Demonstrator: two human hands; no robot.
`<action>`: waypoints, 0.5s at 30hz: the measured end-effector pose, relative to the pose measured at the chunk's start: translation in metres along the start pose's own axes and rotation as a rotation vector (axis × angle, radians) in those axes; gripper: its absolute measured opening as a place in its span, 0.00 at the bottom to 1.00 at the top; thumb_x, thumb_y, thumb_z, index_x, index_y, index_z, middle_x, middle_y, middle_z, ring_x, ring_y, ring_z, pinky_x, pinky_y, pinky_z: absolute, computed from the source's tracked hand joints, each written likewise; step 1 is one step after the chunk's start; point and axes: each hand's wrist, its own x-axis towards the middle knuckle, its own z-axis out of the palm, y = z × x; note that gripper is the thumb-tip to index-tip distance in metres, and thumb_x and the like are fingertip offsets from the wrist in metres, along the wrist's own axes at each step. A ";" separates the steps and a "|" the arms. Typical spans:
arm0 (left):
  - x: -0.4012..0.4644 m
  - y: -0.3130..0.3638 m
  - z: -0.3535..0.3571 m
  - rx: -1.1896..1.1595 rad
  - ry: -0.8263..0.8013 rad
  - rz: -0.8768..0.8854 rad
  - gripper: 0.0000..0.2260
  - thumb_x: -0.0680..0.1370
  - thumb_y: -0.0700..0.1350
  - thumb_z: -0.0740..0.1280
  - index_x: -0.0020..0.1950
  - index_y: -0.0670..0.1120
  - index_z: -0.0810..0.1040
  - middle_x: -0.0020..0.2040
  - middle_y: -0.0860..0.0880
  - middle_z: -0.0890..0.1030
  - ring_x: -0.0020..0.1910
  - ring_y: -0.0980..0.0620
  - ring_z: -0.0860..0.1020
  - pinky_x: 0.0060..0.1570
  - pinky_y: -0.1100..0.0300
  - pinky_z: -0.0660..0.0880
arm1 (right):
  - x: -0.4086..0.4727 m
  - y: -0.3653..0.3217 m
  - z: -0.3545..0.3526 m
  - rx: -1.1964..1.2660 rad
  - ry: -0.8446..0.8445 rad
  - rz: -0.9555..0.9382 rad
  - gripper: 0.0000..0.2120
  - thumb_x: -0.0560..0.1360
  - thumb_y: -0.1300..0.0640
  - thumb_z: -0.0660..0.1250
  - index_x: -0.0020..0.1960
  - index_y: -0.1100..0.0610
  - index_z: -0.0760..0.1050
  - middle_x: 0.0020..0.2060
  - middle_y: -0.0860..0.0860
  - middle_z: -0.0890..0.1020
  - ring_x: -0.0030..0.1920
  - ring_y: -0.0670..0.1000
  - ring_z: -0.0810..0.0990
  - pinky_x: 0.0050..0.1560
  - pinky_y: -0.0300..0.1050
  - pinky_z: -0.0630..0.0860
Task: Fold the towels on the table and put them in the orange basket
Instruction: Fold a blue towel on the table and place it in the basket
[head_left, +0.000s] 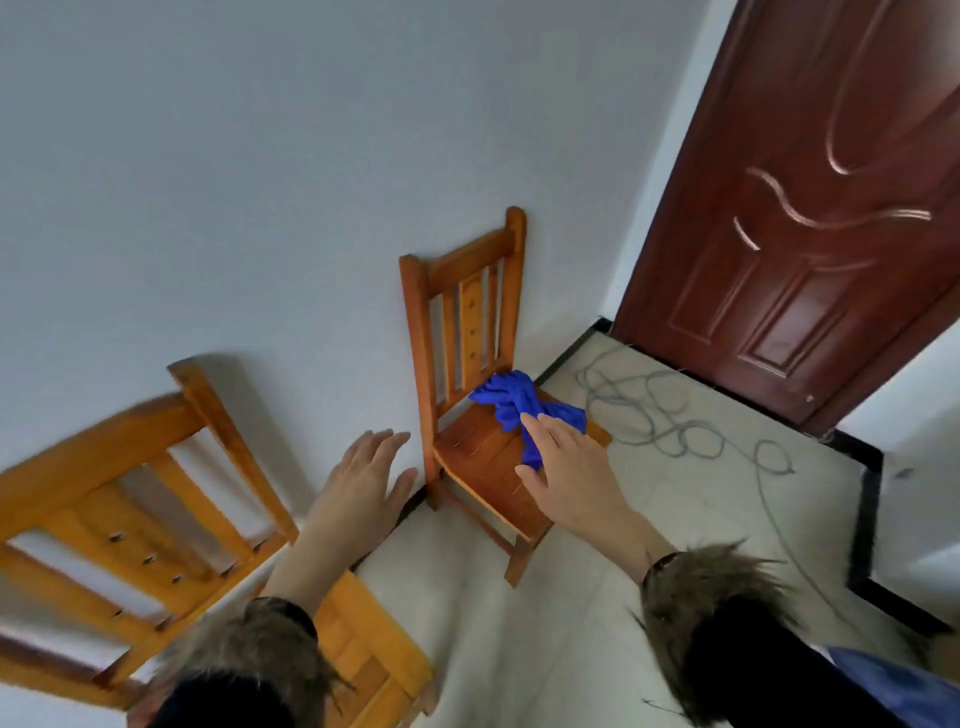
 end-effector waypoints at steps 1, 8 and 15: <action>0.020 0.010 0.008 -0.002 -0.025 0.031 0.22 0.81 0.53 0.55 0.74 0.50 0.60 0.73 0.49 0.64 0.73 0.50 0.59 0.70 0.56 0.58 | 0.009 0.014 0.000 0.008 -0.001 0.038 0.30 0.75 0.44 0.53 0.74 0.56 0.58 0.71 0.57 0.66 0.71 0.56 0.64 0.67 0.58 0.65; 0.146 0.055 0.074 -0.013 -0.203 0.097 0.21 0.80 0.52 0.56 0.72 0.50 0.62 0.72 0.50 0.65 0.71 0.51 0.63 0.69 0.54 0.65 | 0.088 0.122 0.011 0.031 -0.066 0.162 0.28 0.79 0.48 0.55 0.76 0.53 0.51 0.74 0.53 0.60 0.73 0.53 0.59 0.70 0.52 0.60; 0.270 0.091 0.172 -0.114 -0.334 -0.183 0.20 0.80 0.46 0.59 0.72 0.48 0.63 0.71 0.47 0.66 0.69 0.48 0.66 0.67 0.53 0.66 | 0.201 0.238 0.042 0.059 -0.223 0.122 0.28 0.80 0.47 0.55 0.76 0.53 0.51 0.74 0.53 0.60 0.74 0.53 0.58 0.71 0.51 0.60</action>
